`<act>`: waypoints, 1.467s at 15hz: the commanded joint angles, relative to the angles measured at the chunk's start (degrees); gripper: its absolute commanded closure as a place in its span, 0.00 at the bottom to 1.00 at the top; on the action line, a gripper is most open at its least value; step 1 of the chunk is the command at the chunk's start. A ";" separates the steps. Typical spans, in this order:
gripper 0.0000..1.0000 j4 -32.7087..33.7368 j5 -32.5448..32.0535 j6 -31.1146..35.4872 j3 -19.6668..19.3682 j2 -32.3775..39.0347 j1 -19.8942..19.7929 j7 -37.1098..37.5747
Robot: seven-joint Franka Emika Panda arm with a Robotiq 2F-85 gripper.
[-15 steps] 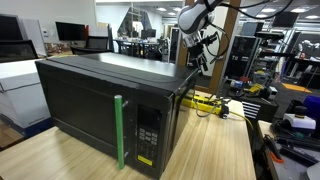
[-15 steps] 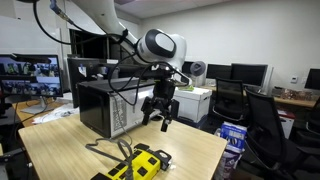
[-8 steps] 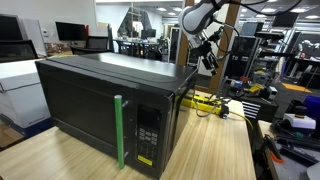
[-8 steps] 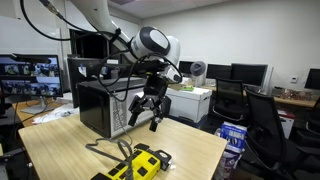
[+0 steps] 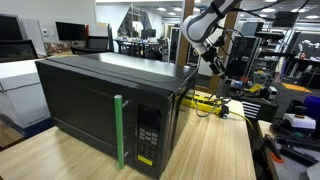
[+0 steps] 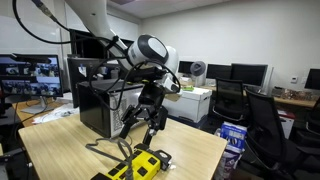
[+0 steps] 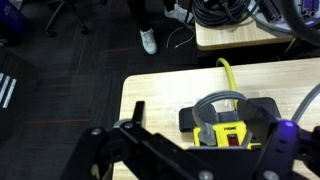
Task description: Put the plug into the socket
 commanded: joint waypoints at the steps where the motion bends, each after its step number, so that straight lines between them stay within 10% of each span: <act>1: 0.00 -1.40 -1.85 0.84 -1.05 0.04 -0.18 -1.54; 15: 0.00 -0.19 0.60 2.17 -1.65 1.46 -2.35 -4.52; 16: 0.14 -0.22 0.46 2.21 -1.69 1.46 -2.33 -4.48; 19: 0.08 -0.31 0.46 2.50 -1.80 1.40 -2.40 -4.11; 22: 0.36 -0.10 0.91 2.25 -1.87 1.60 -2.52 -3.42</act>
